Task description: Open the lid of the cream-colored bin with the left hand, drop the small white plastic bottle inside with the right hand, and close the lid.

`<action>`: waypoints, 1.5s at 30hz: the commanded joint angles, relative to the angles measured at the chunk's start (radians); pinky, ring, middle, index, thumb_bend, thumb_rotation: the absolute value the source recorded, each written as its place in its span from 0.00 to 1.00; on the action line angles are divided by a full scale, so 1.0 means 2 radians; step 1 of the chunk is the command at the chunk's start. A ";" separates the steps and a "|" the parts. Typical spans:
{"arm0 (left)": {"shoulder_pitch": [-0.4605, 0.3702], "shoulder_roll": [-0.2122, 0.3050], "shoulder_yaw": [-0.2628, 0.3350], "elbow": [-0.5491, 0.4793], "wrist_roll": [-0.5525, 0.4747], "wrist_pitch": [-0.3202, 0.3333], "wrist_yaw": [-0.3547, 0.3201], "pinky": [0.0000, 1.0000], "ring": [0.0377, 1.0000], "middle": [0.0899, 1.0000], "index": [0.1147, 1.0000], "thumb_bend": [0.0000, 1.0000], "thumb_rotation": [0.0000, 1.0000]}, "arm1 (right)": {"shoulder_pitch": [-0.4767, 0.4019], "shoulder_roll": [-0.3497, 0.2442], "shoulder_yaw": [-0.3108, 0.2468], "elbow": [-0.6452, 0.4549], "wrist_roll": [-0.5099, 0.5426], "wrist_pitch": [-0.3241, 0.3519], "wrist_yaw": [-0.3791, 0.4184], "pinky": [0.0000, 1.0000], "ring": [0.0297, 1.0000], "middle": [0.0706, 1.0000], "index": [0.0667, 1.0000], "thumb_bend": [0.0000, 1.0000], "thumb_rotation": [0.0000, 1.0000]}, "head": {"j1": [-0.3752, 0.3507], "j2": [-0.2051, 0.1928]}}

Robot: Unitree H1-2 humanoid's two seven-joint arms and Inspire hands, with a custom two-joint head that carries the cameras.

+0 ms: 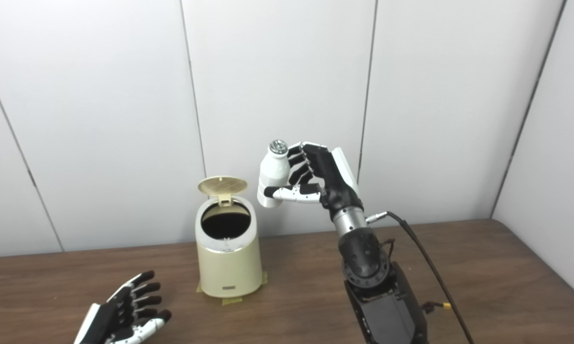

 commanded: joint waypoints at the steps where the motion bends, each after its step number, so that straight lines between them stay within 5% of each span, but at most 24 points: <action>1: -0.017 -0.006 -0.001 -0.007 0.004 -0.021 0.012 0.69 0.73 0.78 0.85 0.66 0.08 | -0.030 0.001 -0.003 -0.015 0.004 -0.005 0.000 0.29 0.36 0.46 0.49 0.51 0.00 | 0.001 0.000; 25: -0.023 -0.027 -0.010 -0.003 0.016 -0.026 0.026 0.65 0.70 0.76 0.83 0.68 0.09 | -0.033 0.019 0.023 0.007 -0.011 -0.008 0.012 0.31 0.35 0.43 0.51 0.51 0.00 | 0.038 0.013; 45: -0.015 -0.041 -0.014 -0.028 0.022 -0.002 0.027 0.65 0.72 0.77 0.83 0.68 0.11 | -0.049 0.039 0.033 0.097 -0.005 -0.060 0.003 0.32 0.37 0.46 0.50 0.51 0.00 | 0.059 0.026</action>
